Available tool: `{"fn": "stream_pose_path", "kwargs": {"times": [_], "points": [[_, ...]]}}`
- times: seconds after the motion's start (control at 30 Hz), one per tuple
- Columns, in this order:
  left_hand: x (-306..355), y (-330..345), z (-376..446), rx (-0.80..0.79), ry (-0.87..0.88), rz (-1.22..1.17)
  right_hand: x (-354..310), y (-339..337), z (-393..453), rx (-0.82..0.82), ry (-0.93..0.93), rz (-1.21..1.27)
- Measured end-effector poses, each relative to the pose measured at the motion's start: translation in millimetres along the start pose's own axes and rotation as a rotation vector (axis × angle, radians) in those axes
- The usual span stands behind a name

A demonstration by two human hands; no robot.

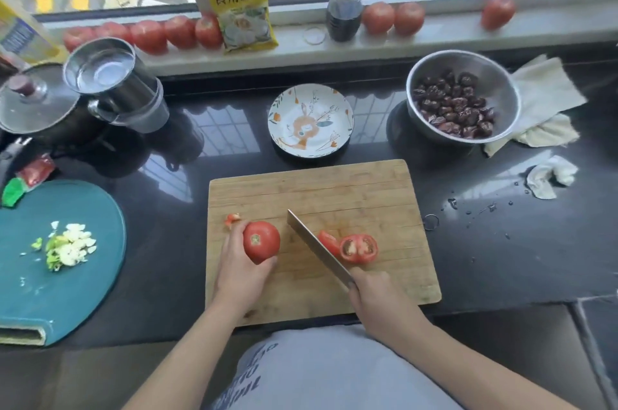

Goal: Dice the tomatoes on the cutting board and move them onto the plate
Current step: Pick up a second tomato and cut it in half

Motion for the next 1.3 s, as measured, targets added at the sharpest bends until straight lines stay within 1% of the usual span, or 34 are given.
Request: {"fn": "stream_pose_path", "kwargs": {"times": [0.27,0.43,0.57,0.7,0.8,0.93,1.03,1.1,1.17,1.23,1.3], "points": [[15.2,27.6,2.5,-0.066,0.039,0.057,12.9,-14.3,3.3,0.04,-0.036,-0.094],[16.4,36.6,-5.1,-0.078,0.076,0.049,23.2,-36.7,10.4,0.069,-0.046,-0.218],[20.6,42.3,-8.2,-0.095,0.073,0.061,26.5,-46.9,14.6,0.074,-0.058,-0.312],[26.6,46.8,-8.0,-0.101,0.08,0.09,25.9,-44.9,14.6,0.062,-0.056,-0.303],[34.2,53.0,-7.9,-0.12,0.09,0.125,26.0,-45.1,13.2,0.086,-0.042,-0.266],[40.1,75.0,-13.3,-0.201,0.144,0.181,27.5,-46.2,10.7,0.126,0.002,-0.187],[40.3,81.7,-19.2,-0.249,0.159,0.19,25.5,-46.0,9.7,0.124,0.023,-0.177],[35.8,79.2,-22.0,-0.296,0.106,0.1,18.7,-48.7,6.4,0.137,0.022,-0.167],[27.5,73.9,-23.7,-0.319,-0.005,-0.103,6.6,-53.3,0.0,0.17,0.011,-0.113],[18.0,65.8,-23.7,-0.271,-0.119,-0.304,-8.6,-57.9,-8.1,0.205,0.001,-0.074],[10.9,59.0,-22.5,-0.196,-0.168,-0.329,-22.5,-59.9,-14.3,0.231,-0.02,-0.013]]}}
Point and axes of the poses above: each hand's wrist, its own z-axis towards the middle knuckle, its own y-axis out of the palm, x = y × z, the point moved 10 cm from there along z, towards the middle knuckle, and after that the axes turned 4 degrees about -y, right-handed, at the moved point
